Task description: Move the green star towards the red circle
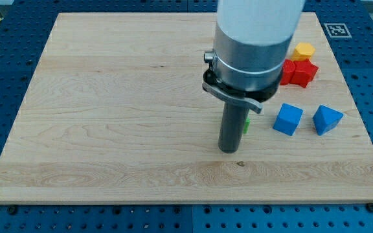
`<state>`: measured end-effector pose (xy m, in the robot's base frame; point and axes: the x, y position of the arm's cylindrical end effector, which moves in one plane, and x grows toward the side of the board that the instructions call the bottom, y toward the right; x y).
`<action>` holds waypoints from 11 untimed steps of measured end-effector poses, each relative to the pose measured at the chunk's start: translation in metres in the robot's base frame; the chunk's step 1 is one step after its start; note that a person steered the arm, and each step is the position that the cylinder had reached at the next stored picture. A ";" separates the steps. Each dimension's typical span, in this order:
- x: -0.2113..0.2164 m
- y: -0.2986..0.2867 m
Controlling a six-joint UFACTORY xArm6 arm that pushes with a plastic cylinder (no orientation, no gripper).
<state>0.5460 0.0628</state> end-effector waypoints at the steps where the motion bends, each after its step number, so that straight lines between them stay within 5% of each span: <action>1: -0.004 0.000; 4: -0.109 0.038; 7: -0.143 0.100; 9: -0.120 0.056; 11: -0.018 0.031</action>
